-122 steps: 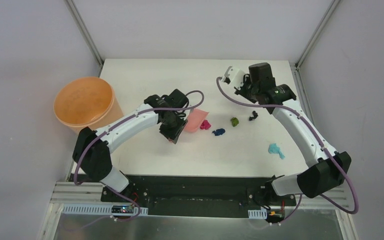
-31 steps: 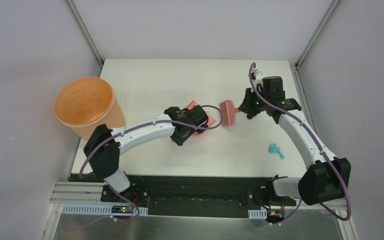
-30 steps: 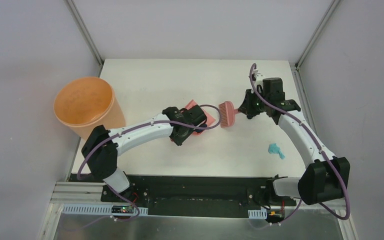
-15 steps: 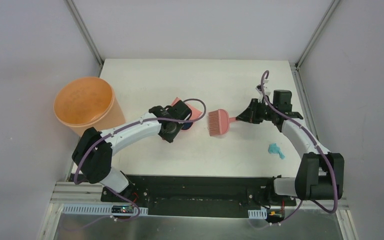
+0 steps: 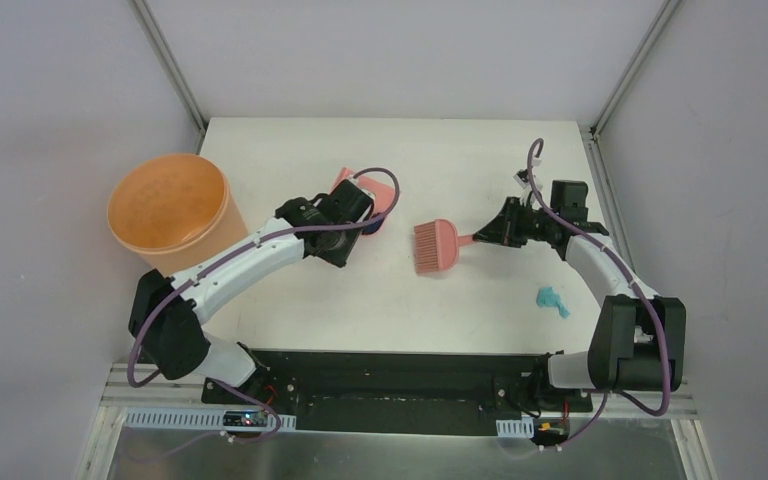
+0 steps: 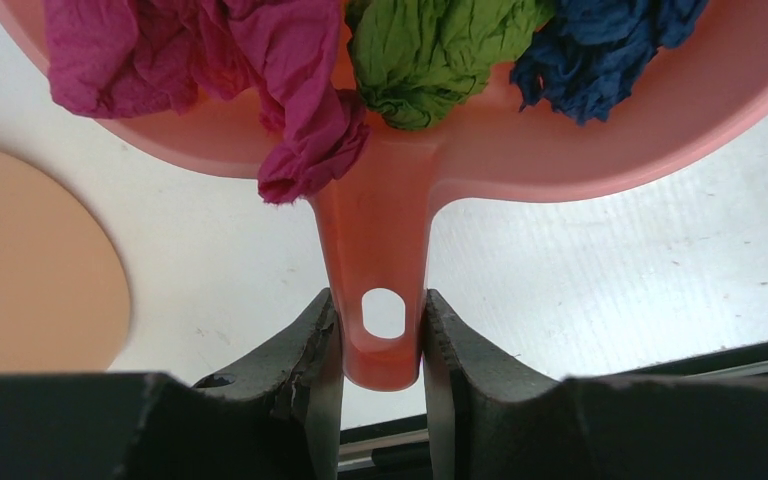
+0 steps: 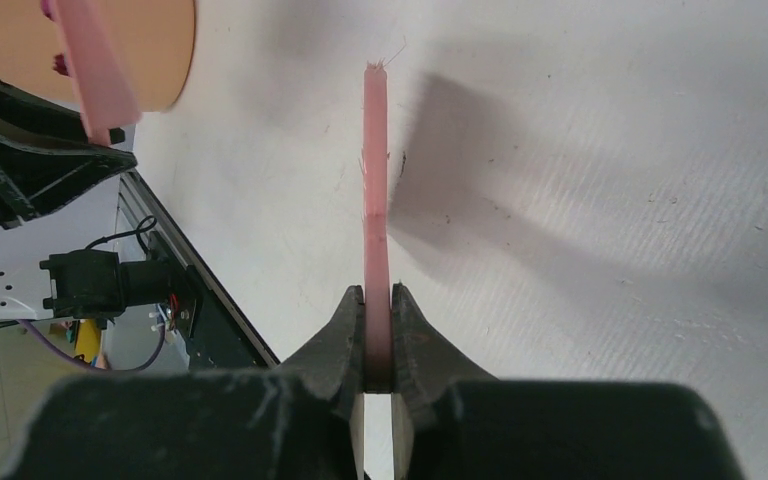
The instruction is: Sweep away the paper scraps from the table
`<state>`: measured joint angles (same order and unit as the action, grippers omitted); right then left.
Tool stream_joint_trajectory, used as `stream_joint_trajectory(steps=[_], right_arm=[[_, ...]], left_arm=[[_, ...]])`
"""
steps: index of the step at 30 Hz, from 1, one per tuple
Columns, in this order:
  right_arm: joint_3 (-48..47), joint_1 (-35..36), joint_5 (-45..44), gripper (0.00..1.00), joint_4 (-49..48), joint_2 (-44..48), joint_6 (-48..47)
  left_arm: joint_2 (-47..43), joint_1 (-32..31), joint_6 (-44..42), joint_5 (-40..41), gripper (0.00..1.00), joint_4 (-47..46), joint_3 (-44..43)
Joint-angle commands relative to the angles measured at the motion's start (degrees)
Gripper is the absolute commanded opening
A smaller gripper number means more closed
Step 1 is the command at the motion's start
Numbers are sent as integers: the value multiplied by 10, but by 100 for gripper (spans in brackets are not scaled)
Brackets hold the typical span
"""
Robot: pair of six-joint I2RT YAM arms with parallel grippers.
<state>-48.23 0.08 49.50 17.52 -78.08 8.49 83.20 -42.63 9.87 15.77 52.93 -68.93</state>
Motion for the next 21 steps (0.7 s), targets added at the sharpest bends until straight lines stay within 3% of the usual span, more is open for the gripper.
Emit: stream_joint_trajectory(steps=[1, 9, 21], right_arm=[[-24, 0, 35, 0, -19, 4, -11], [-22, 0, 29, 0, -15, 11, -17], [-22, 0, 27, 0, -10, -6, -20]], left_arm=[[-55, 12, 25, 4, 0, 25, -49], [-127, 37, 50, 26, 0, 40, -75], [-235, 131, 83, 9, 0, 0, -53]])
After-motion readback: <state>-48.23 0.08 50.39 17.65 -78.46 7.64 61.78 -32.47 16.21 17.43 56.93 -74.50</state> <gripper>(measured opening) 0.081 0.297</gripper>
